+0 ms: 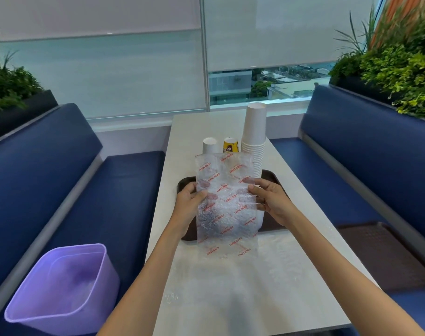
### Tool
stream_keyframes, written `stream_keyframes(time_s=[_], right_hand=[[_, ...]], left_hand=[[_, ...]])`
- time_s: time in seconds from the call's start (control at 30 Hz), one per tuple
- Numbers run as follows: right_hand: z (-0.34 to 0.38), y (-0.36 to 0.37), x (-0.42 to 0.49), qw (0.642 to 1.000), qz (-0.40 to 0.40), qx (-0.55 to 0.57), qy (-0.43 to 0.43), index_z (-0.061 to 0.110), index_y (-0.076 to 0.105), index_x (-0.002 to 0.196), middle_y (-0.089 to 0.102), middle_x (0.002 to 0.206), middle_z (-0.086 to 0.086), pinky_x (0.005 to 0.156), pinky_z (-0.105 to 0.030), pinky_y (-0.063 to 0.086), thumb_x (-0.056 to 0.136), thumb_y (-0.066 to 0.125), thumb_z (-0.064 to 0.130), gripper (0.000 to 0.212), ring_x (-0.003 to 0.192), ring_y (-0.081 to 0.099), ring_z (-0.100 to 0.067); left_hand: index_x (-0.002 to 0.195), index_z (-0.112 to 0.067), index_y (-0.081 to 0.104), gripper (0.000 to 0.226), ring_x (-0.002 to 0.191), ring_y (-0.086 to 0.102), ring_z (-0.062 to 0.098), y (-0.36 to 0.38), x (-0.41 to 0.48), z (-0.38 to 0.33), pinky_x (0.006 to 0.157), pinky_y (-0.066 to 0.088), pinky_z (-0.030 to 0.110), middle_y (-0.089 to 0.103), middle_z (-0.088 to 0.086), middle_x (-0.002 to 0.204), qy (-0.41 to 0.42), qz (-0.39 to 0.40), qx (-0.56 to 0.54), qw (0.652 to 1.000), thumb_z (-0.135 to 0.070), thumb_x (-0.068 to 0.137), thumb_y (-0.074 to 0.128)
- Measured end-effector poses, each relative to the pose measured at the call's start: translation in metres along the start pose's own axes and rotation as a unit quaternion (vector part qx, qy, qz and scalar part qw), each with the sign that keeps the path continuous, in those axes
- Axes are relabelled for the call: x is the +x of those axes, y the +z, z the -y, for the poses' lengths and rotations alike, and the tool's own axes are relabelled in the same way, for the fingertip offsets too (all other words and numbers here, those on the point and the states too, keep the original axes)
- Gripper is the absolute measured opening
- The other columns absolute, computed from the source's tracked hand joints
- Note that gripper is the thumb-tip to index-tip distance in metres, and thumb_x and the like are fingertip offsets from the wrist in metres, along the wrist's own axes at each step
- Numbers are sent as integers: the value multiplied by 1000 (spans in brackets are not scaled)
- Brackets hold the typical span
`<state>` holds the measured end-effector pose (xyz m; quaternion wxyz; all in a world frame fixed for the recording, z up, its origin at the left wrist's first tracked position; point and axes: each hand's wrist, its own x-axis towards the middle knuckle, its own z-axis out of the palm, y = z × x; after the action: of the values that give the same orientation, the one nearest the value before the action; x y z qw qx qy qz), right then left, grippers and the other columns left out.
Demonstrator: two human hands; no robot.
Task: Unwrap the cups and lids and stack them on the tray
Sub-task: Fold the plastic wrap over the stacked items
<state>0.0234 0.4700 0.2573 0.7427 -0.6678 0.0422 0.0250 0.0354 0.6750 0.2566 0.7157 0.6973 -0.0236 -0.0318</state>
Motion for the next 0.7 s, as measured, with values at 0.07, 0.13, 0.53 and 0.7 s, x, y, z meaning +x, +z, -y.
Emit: stream_keyframes(time_s=[0.07,0.13,0.53,0.7], right_hand=[[0,-2,-2,1000,6,-8,-4,14,66,104,73,86,4,62,-21,55,94,53,7,17,71,70,-9],[-1,-3,-4,1000,16,-10,-6,12,66,100,74,84,4,60,-21,55,95,51,4,18,71,70,-10],[-9,6,-10,988,60,1,145,18,54,121,65,115,-8,88,-40,49,92,45,52,45,105,62,-28],[-20,15,-12,990,4,-52,129,12,64,96,66,101,-6,70,-27,51,92,61,23,12,84,63,-15]], left_hand=[[101,-23,58,19,102,59,11,-1,1,2,77,50,13,63,-5,107,10,-2,3,1000,-7,97,48],[101,-17,59,17,99,59,11,-1,1,3,77,50,15,64,-4,101,7,2,-6,1000,-4,96,49],[74,-10,51,26,79,55,16,-3,1,14,59,52,18,55,2,87,-17,10,-84,996,6,92,43],[90,-14,56,19,81,57,13,4,1,15,63,53,20,58,-2,90,0,-16,-65,998,1,95,47]])
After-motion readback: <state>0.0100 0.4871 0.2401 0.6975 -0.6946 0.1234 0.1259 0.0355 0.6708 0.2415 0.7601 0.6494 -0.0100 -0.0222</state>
